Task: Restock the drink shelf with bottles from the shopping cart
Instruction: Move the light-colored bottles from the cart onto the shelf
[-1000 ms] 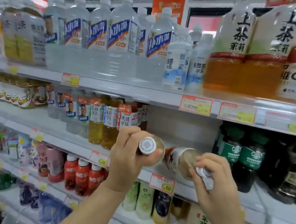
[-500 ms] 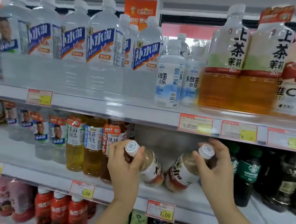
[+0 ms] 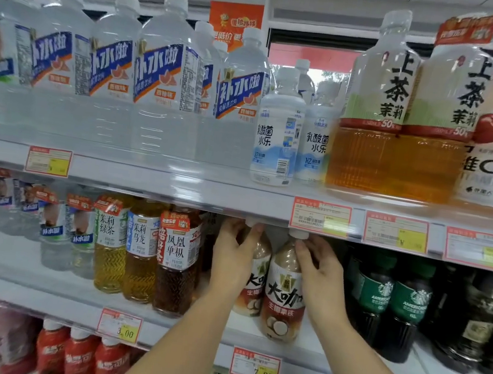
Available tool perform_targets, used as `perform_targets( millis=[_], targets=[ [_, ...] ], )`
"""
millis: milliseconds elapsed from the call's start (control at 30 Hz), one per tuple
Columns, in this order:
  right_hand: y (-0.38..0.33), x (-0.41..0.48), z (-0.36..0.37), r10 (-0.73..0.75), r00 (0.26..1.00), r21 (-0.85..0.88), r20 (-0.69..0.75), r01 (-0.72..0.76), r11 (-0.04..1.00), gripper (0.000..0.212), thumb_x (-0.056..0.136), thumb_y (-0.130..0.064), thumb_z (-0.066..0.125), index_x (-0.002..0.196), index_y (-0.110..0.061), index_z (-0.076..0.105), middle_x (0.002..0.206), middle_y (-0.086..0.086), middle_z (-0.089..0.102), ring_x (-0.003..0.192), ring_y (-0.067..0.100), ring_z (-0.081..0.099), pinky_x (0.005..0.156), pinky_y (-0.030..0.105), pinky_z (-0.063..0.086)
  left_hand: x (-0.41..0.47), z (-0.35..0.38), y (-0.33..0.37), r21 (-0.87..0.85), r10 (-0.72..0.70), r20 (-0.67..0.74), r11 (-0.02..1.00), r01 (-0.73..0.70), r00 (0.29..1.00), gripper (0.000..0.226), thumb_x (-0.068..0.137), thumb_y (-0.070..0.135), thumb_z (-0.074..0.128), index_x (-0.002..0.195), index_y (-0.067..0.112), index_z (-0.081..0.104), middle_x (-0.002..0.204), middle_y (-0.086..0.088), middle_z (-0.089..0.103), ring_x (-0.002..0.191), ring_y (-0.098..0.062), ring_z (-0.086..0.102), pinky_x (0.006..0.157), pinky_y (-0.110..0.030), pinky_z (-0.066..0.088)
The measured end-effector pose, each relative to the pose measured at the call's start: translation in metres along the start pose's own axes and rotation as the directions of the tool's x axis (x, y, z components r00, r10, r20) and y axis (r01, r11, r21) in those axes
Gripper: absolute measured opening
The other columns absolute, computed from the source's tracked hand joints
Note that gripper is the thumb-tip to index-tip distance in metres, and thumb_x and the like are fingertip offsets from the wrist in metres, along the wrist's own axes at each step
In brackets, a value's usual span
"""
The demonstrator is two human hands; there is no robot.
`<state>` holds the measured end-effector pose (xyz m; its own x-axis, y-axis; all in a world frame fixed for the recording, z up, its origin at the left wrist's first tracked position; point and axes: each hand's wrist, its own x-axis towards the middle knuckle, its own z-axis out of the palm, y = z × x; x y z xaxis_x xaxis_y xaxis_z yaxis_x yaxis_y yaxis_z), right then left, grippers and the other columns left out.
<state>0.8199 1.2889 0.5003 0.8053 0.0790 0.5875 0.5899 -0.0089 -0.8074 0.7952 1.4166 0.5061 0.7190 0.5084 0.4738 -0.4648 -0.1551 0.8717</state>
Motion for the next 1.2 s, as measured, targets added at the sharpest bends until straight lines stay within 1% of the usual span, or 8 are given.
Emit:
perform_targets(
  millis=[100,200,300,400,633,733,867,1200],
  targets=[
    [0.004,-0.005,-0.004,0.061,0.998,-0.045,0.007,-0.061,0.997,0.025,0.091,-0.026,0.055,0.114,-0.032,0.053,0.112,-0.013,0.060,0.110,0.007,0.056,0.098,0.029,0.044,0.001,-0.001,-0.006,0.105,0.031,0.067,0.994,-0.038,0.997,0.029,0.091,0.023,0.059,0.118,0.025,0.051,0.111,0.011,0.061,0.102,0.000,0.056,0.087,-0.014,0.039],
    [0.017,-0.026,-0.010,0.149,0.975,-0.139,0.166,-0.127,0.982,0.075,0.076,-0.030,0.073,0.138,-0.029,0.032,0.128,-0.014,0.050,0.119,0.003,0.048,0.102,0.027,0.041,-0.008,-0.005,-0.018,0.210,0.036,0.111,0.976,-0.058,0.993,0.051,0.086,0.023,0.064,0.133,0.025,0.043,0.124,0.008,0.046,0.095,0.012,0.047,0.079,0.003,0.031],
    [0.035,-0.041,-0.018,0.220,0.957,-0.361,0.188,-0.141,0.922,0.104,0.060,-0.028,0.085,0.142,-0.030,0.021,0.127,-0.011,0.044,0.119,0.005,0.045,0.097,0.025,0.040,-0.022,-0.013,-0.036,0.370,-0.077,0.122,0.929,0.027,0.990,0.073,0.081,0.030,0.069,0.142,0.025,0.029,0.140,0.002,0.024,0.116,-0.005,0.039,0.091,-0.010,0.027],
    [0.043,-0.041,-0.022,0.311,0.934,-0.426,0.174,-0.214,0.879,0.094,0.060,-0.025,0.085,0.136,-0.023,0.031,0.121,-0.005,0.052,0.111,0.011,0.052,0.087,0.023,0.043,-0.026,-0.017,-0.051,0.484,-0.183,0.127,0.869,0.100,0.975,0.090,0.077,0.035,0.073,0.147,0.023,0.017,0.146,-0.009,0.019,0.130,-0.022,0.035,0.101,-0.029,0.031],
    [0.055,-0.024,-0.024,0.366,0.922,-0.446,0.129,-0.276,0.852,0.067,0.073,-0.022,0.077,0.126,-0.015,0.037,0.120,0.002,0.060,0.108,0.018,0.058,0.088,0.032,0.048,-0.002,-0.029,-0.068,0.430,-0.285,0.261,0.890,0.153,0.922,0.084,0.084,0.025,0.067,0.148,0.028,0.012,0.143,-0.004,0.045,0.128,-0.018,0.045,0.106,-0.044,0.039],
    [0.061,-0.018,-0.022,0.382,0.912,-0.461,0.147,-0.279,0.843,0.066,0.076,-0.022,0.075,0.129,-0.015,0.036,0.122,0.003,0.059,0.113,0.020,0.056,0.092,0.035,0.048,-0.001,-0.030,-0.073,0.437,-0.267,0.184,0.884,0.165,0.946,0.071,0.087,0.024,0.062,0.146,0.024,0.022,0.143,-0.005,0.045,0.128,-0.020,0.045,0.106,-0.044,0.040],
    [0.070,-0.013,-0.015,0.341,0.930,-0.504,0.135,-0.232,0.832,0.059,0.075,-0.021,0.075,0.124,-0.014,0.043,0.121,0.005,0.055,0.112,0.022,0.055,0.094,0.038,0.047,-0.012,-0.011,-0.065,0.537,-0.163,0.123,0.841,0.072,0.979,0.076,0.079,0.028,0.071,0.142,0.019,0.028,0.132,-0.004,0.040,0.122,-0.019,0.044,0.097,-0.027,0.035],
    [0.087,0.022,0.006,0.356,0.931,-0.543,0.083,-0.258,0.799,0.054,0.078,-0.019,0.073,0.122,-0.002,0.048,0.121,0.014,0.061,0.112,0.030,0.057,0.085,0.030,0.043,0.022,0.002,-0.084,0.506,-0.284,0.031,0.831,0.230,0.958,0.059,0.085,0.011,0.065,0.136,0.008,0.036,0.134,-0.013,0.052,0.124,-0.029,0.048,0.098,-0.036,0.039]
  ],
)
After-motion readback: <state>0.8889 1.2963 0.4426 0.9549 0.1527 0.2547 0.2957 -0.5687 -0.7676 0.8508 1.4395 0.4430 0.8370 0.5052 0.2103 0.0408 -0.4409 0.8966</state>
